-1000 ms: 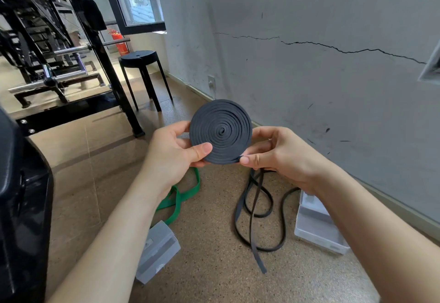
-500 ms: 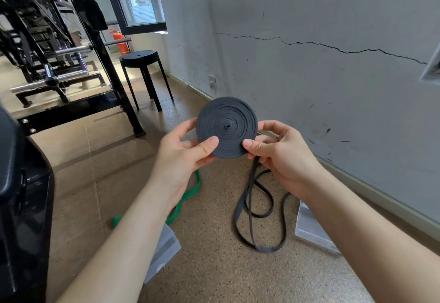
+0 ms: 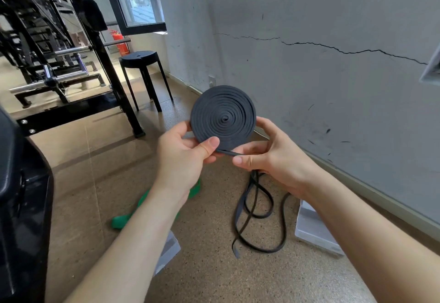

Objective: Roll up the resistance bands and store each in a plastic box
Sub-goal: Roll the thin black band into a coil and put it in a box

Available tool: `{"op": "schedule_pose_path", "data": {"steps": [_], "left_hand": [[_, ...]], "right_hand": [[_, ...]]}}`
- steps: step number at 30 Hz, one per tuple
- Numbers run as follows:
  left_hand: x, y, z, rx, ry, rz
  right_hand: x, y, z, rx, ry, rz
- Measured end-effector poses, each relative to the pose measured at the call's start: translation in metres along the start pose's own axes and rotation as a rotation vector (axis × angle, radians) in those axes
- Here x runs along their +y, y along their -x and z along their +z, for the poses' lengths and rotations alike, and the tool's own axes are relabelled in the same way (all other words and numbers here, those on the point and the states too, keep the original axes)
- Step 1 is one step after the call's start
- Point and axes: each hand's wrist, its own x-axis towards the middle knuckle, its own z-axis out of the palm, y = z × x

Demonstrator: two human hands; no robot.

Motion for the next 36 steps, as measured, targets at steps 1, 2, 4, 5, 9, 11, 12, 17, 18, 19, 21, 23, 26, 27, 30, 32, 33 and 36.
{"op": "schedule_pose_path", "data": {"steps": [1,2,4,5,9,11,12,17,18,19,21,23,26,27,30,32,33,36], "left_hand": [[0.001,-0.001,-0.003,-0.001,-0.012,0.001],[0.002,-0.002,-0.006,-0.011,-0.029,-0.001],[0.002,-0.003,-0.01,-0.048,-0.074,-0.011],[0.003,-0.003,-0.01,-0.069,-0.093,-0.02],[0.003,-0.006,-0.014,-0.124,-0.127,-0.04],[0.005,-0.006,-0.017,-0.151,-0.15,-0.047],[0.005,-0.006,-0.018,-0.164,-0.164,-0.051],[0.005,-0.006,-0.019,-0.193,-0.199,-0.074],[0.005,-0.007,-0.02,-0.196,-0.202,-0.076],[0.005,-0.007,-0.02,-0.199,-0.205,-0.079],[0.005,-0.008,-0.021,-0.197,-0.201,-0.086],[0.003,-0.007,-0.019,-0.166,-0.161,-0.096],[-0.002,-0.001,-0.01,-0.055,0.03,-0.115],[-0.003,0.001,-0.005,-0.024,0.123,-0.13],[-0.006,0.01,0.011,-0.019,0.25,-0.153],[-0.008,0.015,0.018,-0.036,0.183,-0.1],[-0.008,0.015,0.019,-0.025,0.138,-0.068],[-0.006,0.009,0.012,-0.015,-0.005,-0.003]], "right_hand": [[-0.001,0.0,-0.002,0.004,0.011,0.001],[-0.003,0.001,-0.004,0.012,0.009,0.0],[-0.005,0.002,-0.006,0.023,0.005,0.003],[-0.006,0.002,-0.007,0.028,0.009,0.007],[-0.005,0.001,-0.007,0.039,0.018,0.022],[-0.005,0.0,-0.008,0.037,0.033,0.016],[-0.004,0.0,-0.008,0.037,0.047,0.013],[0.001,0.0,-0.005,0.048,0.065,0.024],[0.001,0.0,-0.005,0.049,0.045,0.027],[0.002,-0.001,-0.004,0.055,0.023,0.032],[0.003,-0.001,-0.002,0.071,-0.023,0.04],[0.007,-0.002,0.0,0.099,-0.071,0.037],[0.01,-0.004,0.003,0.139,-0.206,0.02],[0.011,-0.005,0.005,0.153,-0.258,0.011],[0.014,-0.005,0.011,0.198,-0.361,-0.02],[0.016,-0.004,0.015,0.216,-0.378,-0.035],[0.017,-0.004,0.016,0.217,-0.351,-0.036],[0.014,-0.003,0.012,0.14,-0.167,-0.034]]}}
